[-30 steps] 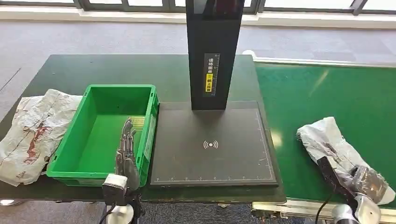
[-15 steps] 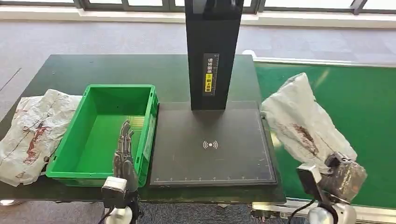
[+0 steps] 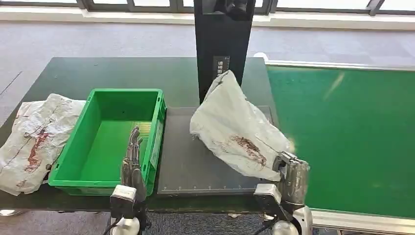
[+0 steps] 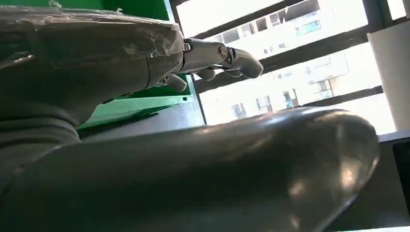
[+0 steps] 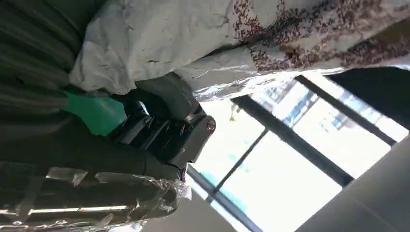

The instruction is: Moved the parcel from conveyor to table for the left to box.

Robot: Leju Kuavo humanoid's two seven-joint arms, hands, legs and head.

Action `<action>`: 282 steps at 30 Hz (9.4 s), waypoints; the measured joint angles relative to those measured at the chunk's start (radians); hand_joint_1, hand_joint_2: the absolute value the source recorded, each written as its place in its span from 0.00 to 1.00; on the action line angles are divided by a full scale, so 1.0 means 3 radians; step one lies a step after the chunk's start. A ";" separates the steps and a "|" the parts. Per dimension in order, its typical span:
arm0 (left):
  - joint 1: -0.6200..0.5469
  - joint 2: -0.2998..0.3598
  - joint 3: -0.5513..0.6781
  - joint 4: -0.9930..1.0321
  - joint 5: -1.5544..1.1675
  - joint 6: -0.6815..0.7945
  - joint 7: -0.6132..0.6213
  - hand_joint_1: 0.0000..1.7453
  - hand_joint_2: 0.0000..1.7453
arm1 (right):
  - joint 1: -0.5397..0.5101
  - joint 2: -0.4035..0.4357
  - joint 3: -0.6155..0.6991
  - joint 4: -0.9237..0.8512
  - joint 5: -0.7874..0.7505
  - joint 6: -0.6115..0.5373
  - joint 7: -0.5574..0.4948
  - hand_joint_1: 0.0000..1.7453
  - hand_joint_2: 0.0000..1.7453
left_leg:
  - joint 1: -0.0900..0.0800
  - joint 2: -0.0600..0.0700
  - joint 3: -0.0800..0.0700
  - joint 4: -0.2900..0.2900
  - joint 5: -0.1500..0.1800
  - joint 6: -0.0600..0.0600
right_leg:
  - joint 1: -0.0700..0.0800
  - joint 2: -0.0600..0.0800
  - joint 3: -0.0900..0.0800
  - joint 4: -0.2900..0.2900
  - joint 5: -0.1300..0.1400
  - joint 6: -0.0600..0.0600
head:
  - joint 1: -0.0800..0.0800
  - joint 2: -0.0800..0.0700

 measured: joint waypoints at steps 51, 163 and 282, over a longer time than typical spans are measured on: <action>-0.0039 -0.0003 0.0000 0.0242 0.0080 -0.0074 0.0010 0.00 0.00 | -0.0274 0.0025 0.0029 0.0883 -0.0029 0.0573 0.0164 0.00 0.00 | 0.0000 0.0007 0.0000 0.0000 -0.0002 -0.0003 | 0.0000 0.0008 -0.0004 0.0000 0.0000 -0.0001 | 0.0000 0.0001; -0.0201 0.0027 -0.0341 0.0465 -0.0666 -0.0146 0.0220 0.00 0.00 | -0.0330 -0.0004 0.1012 -0.0069 -0.0544 0.1043 -0.0025 0.00 0.00 | 0.0001 0.0018 0.0001 0.0001 -0.0003 -0.0009 | 0.0001 0.0023 -0.0010 0.0001 0.0004 -0.0005 | 0.0001 0.0000; -0.2308 0.0446 0.1687 0.0945 -0.3291 0.1273 0.0851 1.00 1.00 | -0.0180 0.0058 0.0857 -0.0358 -0.0824 0.1336 -0.0313 0.00 1.00 | 0.0011 0.0016 -0.0044 -0.0002 0.0045 -0.0026 | 0.0013 0.0020 -0.0056 0.0009 0.0045 -0.0022 | 0.0001 0.0000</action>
